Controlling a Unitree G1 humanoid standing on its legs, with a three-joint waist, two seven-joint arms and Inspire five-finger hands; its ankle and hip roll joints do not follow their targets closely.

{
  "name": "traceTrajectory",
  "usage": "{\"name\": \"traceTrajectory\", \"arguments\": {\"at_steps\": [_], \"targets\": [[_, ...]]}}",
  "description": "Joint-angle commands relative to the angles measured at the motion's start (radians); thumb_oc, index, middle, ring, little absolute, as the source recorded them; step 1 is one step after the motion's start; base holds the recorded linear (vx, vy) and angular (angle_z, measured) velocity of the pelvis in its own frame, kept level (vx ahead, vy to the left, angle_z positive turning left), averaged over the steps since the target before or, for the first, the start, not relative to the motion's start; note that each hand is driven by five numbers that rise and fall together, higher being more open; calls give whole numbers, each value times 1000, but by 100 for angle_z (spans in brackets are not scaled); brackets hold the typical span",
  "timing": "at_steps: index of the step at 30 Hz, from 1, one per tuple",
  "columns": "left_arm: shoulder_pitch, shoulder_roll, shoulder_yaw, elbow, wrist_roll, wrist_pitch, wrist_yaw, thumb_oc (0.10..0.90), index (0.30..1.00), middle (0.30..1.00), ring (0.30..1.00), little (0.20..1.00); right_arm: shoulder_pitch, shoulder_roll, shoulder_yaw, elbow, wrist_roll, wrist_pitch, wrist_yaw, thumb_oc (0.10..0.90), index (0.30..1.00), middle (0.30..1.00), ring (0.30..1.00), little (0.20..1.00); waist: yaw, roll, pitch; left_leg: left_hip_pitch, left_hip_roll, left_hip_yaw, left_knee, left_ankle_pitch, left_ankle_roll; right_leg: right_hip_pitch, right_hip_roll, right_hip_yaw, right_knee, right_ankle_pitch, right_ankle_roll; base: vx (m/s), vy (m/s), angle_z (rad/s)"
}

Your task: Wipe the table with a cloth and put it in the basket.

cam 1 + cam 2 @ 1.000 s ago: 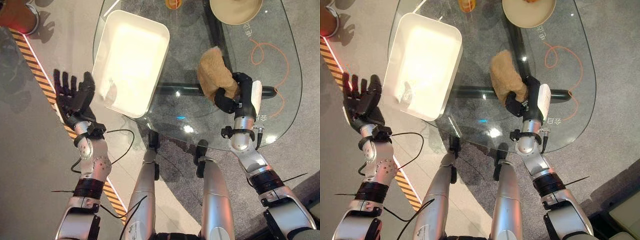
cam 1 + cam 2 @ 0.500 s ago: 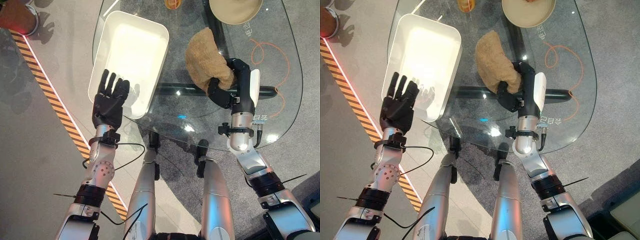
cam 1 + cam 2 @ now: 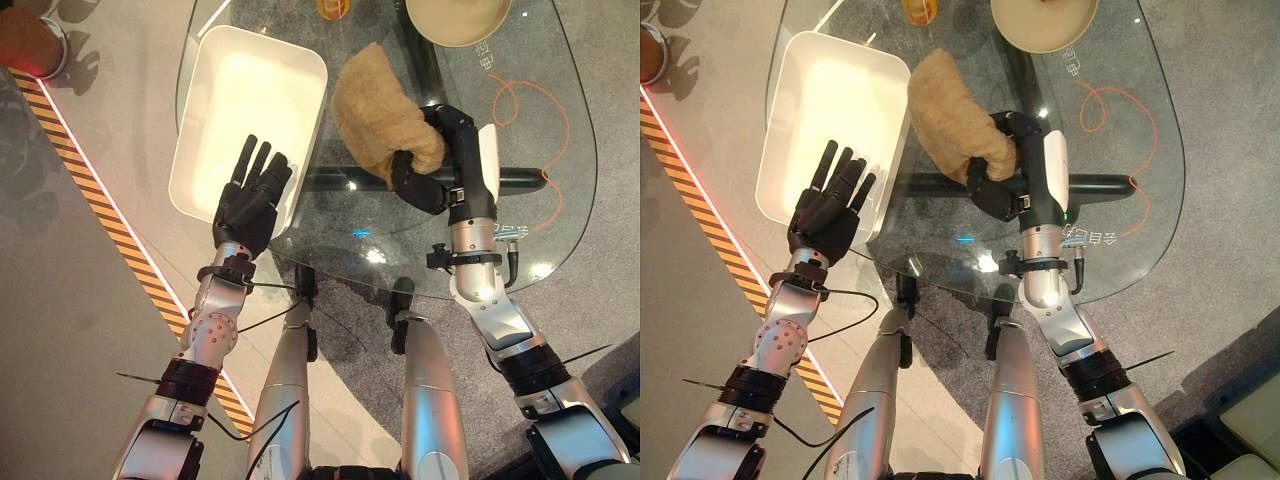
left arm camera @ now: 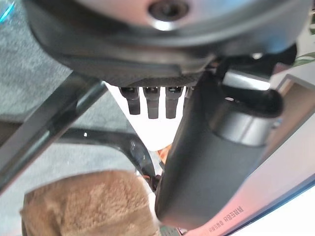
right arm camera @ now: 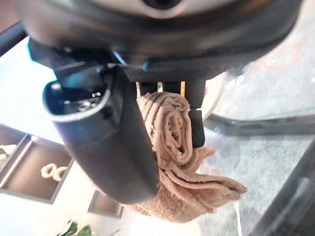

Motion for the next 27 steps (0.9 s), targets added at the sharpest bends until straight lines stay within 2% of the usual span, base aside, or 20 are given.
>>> {"name": "traceTrajectory", "arguments": {"at_steps": [1,8,18,27], "targets": [[-59,-5,5,-132,-60,-17,-84,800,900,900,900,900,-133,32,-1,-232,22,-173,30,100,300,300,300,200,-7,-19,-26,39,-83,62,119,-183,83,68,85,-9,-160,92,-3,0,0,0],[-69,-17,-14,-128,-63,10,-111,800,900,900,900,900,-153,39,52,-227,60,-151,101,100,300,300,300,200,-5,-18,-26,39,-84,64,117,-182,79,70,80,-12,-167,92,-4,0,0,0],[-92,-14,-46,-125,-66,49,-122,800,900,900,900,900,-167,43,99,-227,75,-142,130,100,300,300,300,200,-5,-18,-26,44,-85,66,105,-177,78,73,77,-15,-176,97,-4,0,0,0],[-95,-13,-50,-130,-86,51,-170,800,900,900,900,900,-170,37,114,-229,85,-120,147,100,300,300,300,200,-4,-20,-26,50,-86,65,99,-175,77,78,76,-19,-183,99,-2,0,0,0]]}}
